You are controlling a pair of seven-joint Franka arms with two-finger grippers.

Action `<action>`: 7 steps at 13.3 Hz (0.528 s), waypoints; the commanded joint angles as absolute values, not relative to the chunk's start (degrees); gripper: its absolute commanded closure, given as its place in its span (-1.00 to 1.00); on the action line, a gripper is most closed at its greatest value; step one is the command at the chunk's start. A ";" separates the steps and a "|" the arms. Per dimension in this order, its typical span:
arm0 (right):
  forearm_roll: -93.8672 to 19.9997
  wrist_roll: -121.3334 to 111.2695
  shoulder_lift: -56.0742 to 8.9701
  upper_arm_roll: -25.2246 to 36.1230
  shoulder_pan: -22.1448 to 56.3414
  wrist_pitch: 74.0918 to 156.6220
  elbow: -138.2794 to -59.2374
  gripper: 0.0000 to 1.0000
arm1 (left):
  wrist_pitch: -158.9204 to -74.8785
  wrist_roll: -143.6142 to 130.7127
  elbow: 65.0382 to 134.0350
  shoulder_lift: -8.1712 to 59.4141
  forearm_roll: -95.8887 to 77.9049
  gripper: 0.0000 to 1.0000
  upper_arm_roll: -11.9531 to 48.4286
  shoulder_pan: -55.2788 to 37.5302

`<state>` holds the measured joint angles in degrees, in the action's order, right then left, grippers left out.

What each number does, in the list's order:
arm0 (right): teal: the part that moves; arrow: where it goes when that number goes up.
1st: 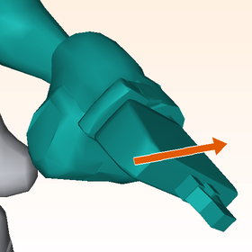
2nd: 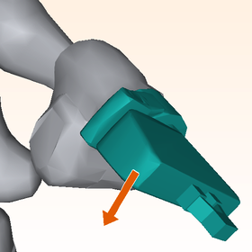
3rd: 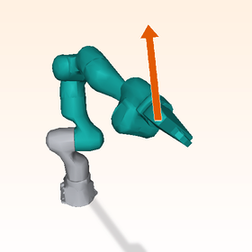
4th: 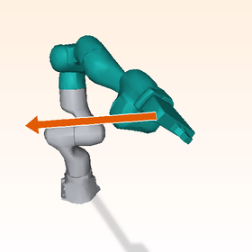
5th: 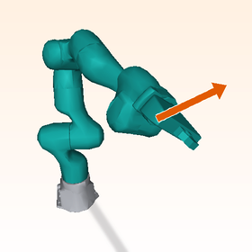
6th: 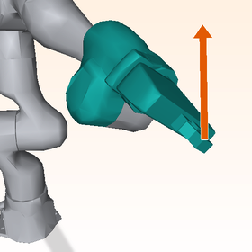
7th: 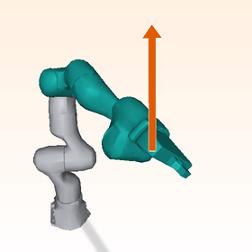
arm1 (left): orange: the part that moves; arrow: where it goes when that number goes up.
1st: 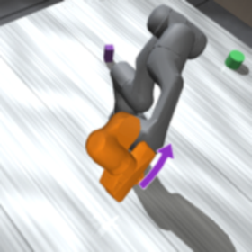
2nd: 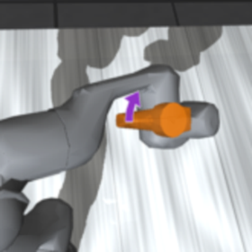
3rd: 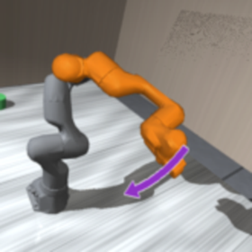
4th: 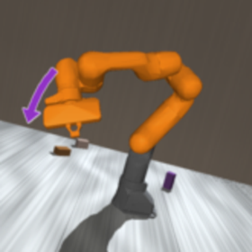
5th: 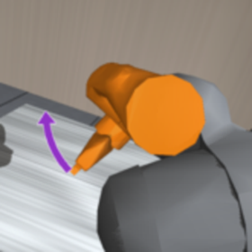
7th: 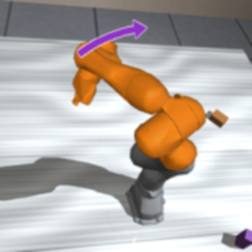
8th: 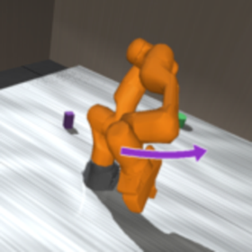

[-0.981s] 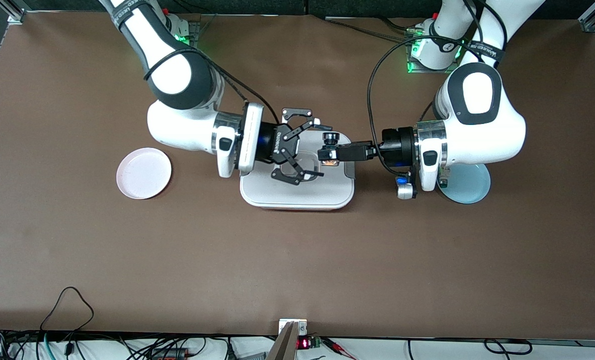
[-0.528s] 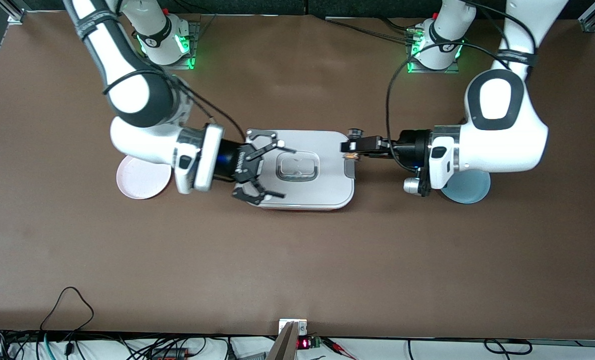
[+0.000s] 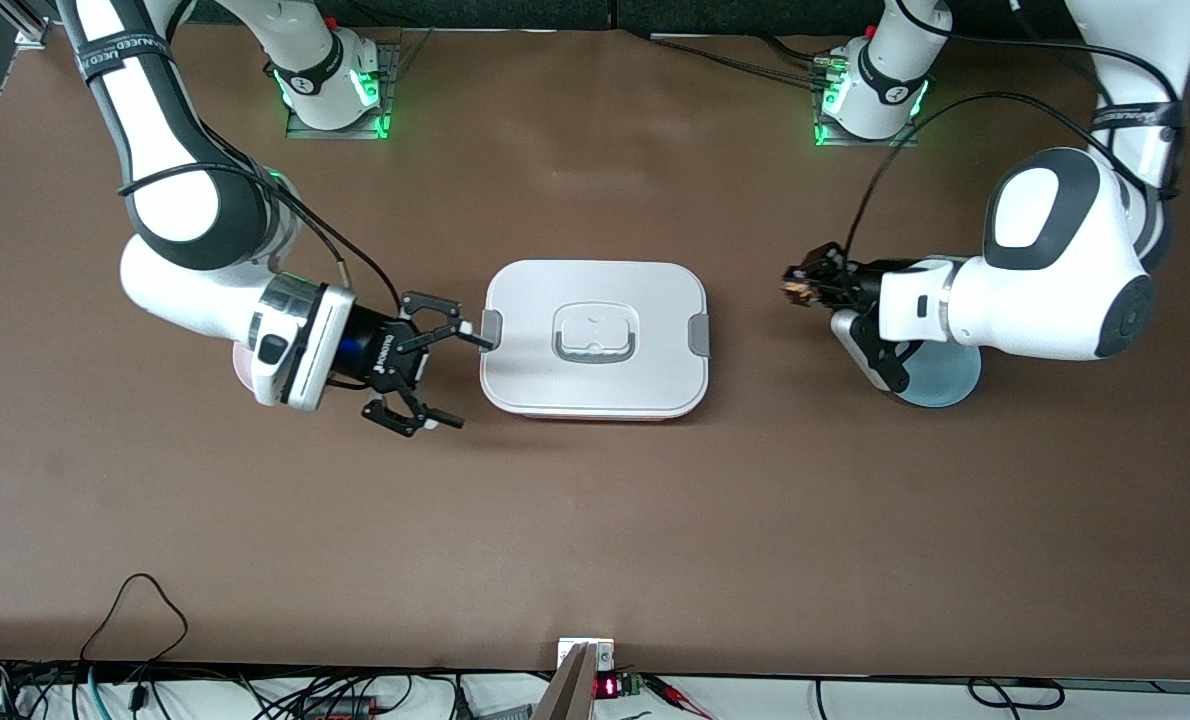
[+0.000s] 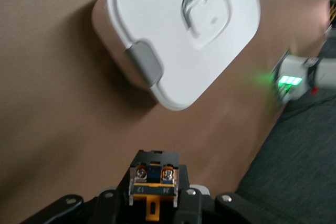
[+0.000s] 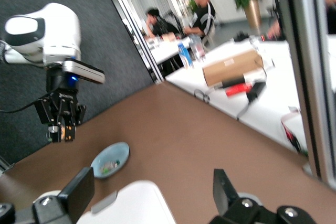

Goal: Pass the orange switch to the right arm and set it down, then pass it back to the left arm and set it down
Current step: 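Open the right gripper and withdraw while the left gripper pulls away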

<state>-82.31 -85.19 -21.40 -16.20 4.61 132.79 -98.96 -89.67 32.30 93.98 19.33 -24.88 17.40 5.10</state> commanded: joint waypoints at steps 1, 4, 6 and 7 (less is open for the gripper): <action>-71.50 -72.73 -18.20 -16.79 0.98 131.93 -100.90 -1.00 | -86.31 45.04 92.90 18.20 -12.10 0.83 17.75 5.54; -60.16 -57.71 -17.93 -16.70 -3.07 125.00 -100.99 -1.00 | -85.60 58.58 93.78 17.67 -1.26 0.83 17.75 6.58; -51.55 -43.07 -16.88 -16.70 -4.30 121.58 -100.55 -1.00 | -87.44 68.07 94.48 18.02 2.62 0.83 17.75 8.43; -47.15 -34.80 -16.35 -16.79 -4.74 118.94 -100.20 -1.00 | -89.28 72.99 95.79 18.02 3.85 0.83 17.75 9.05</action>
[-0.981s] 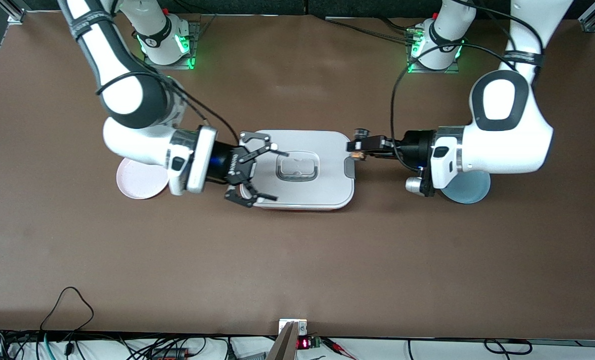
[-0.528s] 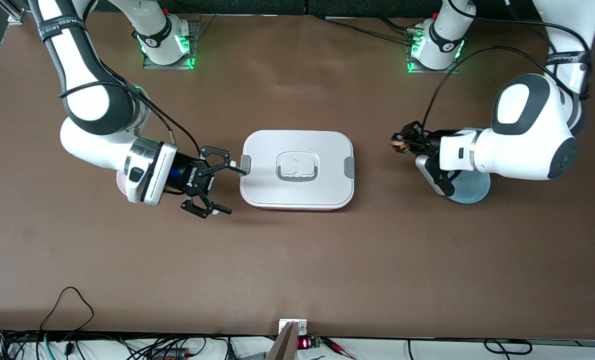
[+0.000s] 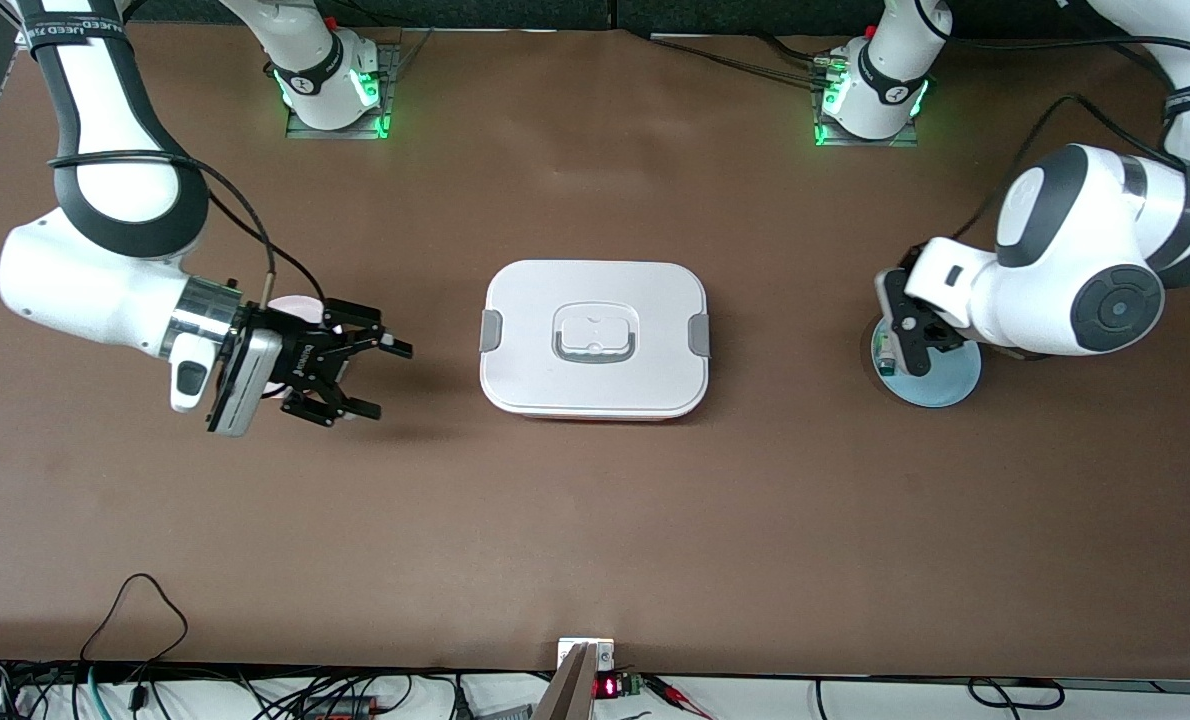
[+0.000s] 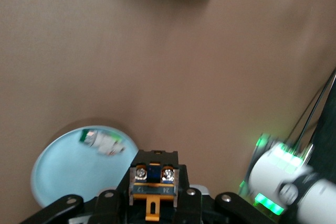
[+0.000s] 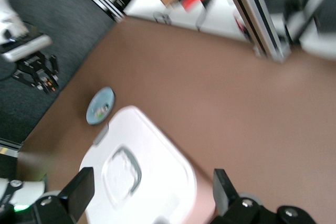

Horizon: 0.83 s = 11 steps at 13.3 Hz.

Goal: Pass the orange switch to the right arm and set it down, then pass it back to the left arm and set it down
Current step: 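Lower the switch onto the blue plate while the right gripper retreats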

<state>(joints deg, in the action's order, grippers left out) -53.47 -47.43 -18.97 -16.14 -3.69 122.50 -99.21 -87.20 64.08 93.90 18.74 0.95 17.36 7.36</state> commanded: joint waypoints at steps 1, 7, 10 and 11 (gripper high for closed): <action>-41.63 -28.63 -15.74 -16.79 -4.66 118.05 -100.11 -1.00 | -91.65 77.39 97.63 18.02 5.09 0.83 17.75 10.18; -20.96 -10.22 -14.33 -16.70 -6.07 106.64 -97.66 -1.00 | -111.25 93.94 109.50 19.42 5.45 0.84 17.67 19.15; -14.42 0.50 -12.75 -16.70 -5.54 100.31 -94.49 -1.00 | -118.44 94.75 114.94 20.04 5.45 0.85 17.67 21.27; -13.89 2.53 -12.66 -16.61 -5.10 97.59 -92.74 -1.00 | -122.13 94.75 116.79 20.21 5.36 0.85 17.67 21.27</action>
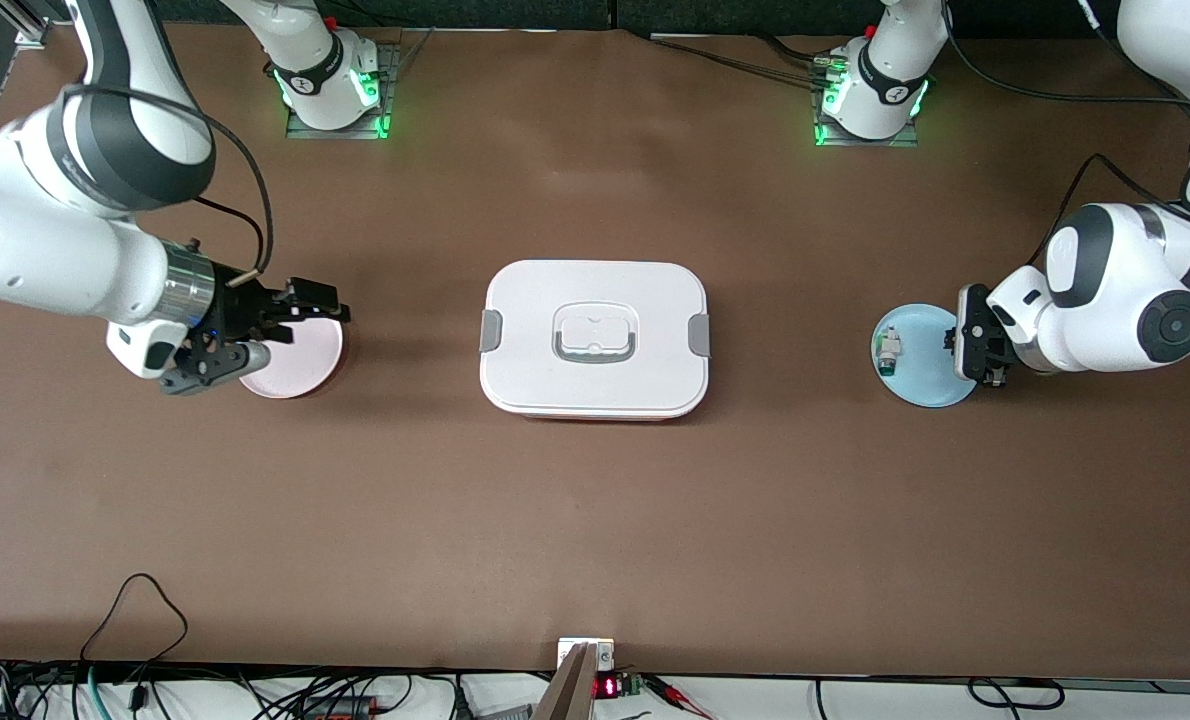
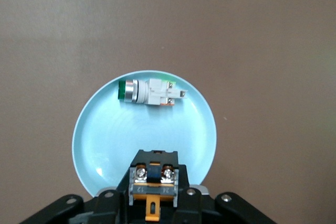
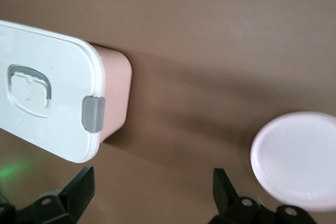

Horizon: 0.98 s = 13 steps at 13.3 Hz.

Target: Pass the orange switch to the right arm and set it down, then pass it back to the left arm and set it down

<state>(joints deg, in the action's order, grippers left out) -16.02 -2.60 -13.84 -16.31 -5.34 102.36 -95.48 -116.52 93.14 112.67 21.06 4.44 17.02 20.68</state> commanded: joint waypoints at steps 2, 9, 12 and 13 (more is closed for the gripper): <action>-8.03 5.52 -12.31 -16.52 -3.53 93.19 -88.35 -1.00 | -127.25 94.31 119.61 20.39 5.45 0.85 17.58 21.27; 5.17 6.94 -12.04 -10.14 -1.94 82.09 -76.74 -1.00 | -140.17 93.34 123.93 25.39 8.17 0.85 17.14 24.25; 8.70 7.64 -12.04 -6.42 -2.11 81.74 -76.20 -1.00 | -140.97 93.25 123.93 26.01 8.17 0.85 17.05 24.52; 9.14 7.65 -12.22 -6.33 -2.37 82.52 -76.20 -1.00 | -142.11 93.25 124.62 26.10 8.17 0.85 17.05 24.52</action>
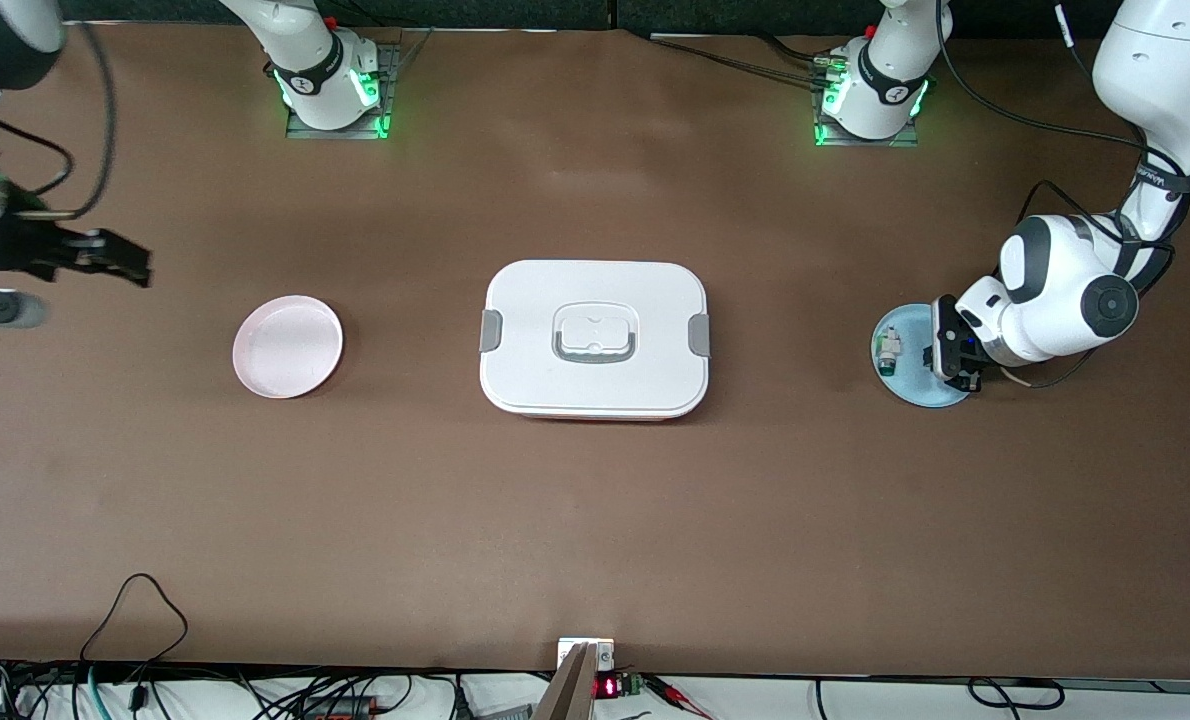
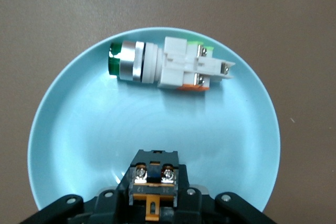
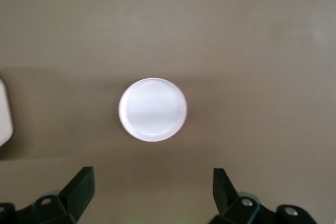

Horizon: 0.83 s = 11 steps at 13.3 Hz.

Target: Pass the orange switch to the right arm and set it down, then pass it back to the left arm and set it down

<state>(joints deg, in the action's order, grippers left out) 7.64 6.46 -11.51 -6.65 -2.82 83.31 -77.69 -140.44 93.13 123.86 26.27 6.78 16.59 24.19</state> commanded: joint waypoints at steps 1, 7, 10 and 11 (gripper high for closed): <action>9.23 7.56 -12.39 -6.33 -2.55 84.79 -76.20 -1.00 | -142.64 92.99 125.32 26.10 8.17 0.85 17.05 24.52; 8.44 6.69 -12.04 -2.74 -3.96 91.14 -82.26 -1.00 | -142.47 91.93 125.33 25.84 8.17 0.17 17.05 24.52; 5.47 3.25 -11.17 1.49 -3.08 92.98 -84.89 -1.00 | -142.29 92.02 125.25 25.84 8.17 -1.00 17.14 24.61; 5.36 3.25 -10.47 1.41 -3.16 93.16 -85.86 -1.00 | -142.21 91.93 125.24 25.84 8.17 -1.00 17.14 24.61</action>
